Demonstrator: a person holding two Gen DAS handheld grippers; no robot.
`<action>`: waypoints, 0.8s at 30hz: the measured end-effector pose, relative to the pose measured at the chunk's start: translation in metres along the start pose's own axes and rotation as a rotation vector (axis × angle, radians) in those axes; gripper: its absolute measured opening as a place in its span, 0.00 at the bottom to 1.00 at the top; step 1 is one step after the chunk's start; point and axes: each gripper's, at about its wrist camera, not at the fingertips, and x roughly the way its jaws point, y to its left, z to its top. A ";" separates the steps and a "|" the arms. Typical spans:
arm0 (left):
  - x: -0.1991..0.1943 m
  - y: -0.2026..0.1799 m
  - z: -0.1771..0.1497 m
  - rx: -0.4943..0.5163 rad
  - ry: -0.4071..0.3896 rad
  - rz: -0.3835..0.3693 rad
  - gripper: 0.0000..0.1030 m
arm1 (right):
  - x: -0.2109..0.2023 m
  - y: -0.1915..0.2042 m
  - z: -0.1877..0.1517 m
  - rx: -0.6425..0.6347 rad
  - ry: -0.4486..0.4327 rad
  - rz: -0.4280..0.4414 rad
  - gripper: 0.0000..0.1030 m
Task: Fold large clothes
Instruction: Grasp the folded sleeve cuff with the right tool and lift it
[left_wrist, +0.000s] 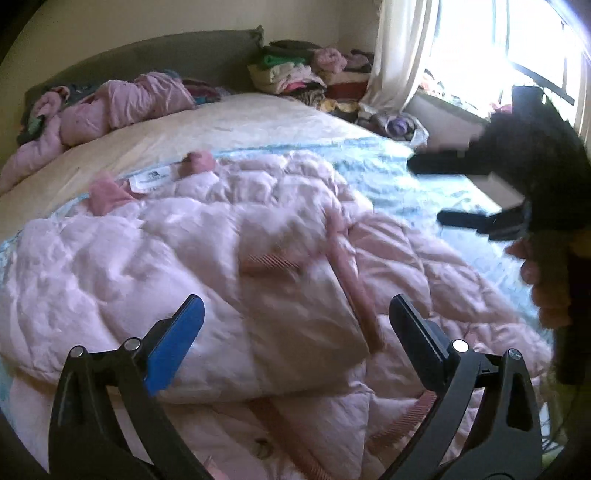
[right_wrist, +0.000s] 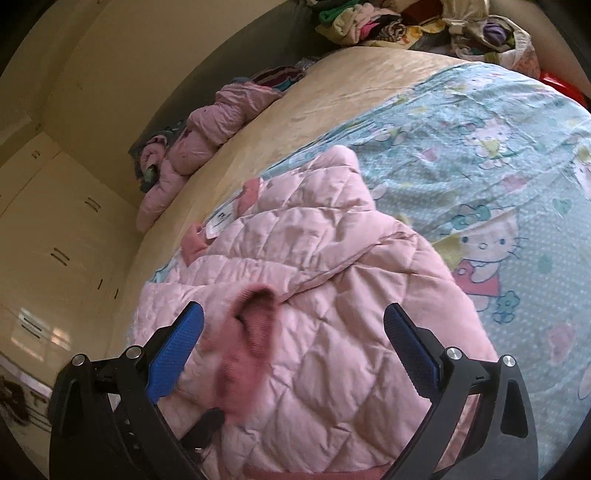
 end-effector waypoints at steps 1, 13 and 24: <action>-0.007 0.009 0.004 -0.032 -0.006 -0.014 0.91 | 0.003 0.004 0.000 -0.009 0.013 0.011 0.95; -0.060 0.162 0.011 -0.411 -0.117 0.289 0.91 | 0.074 0.022 -0.001 0.055 0.187 0.059 0.95; -0.111 0.242 -0.012 -0.654 -0.181 0.426 0.91 | 0.098 0.031 -0.006 0.049 0.211 0.083 0.53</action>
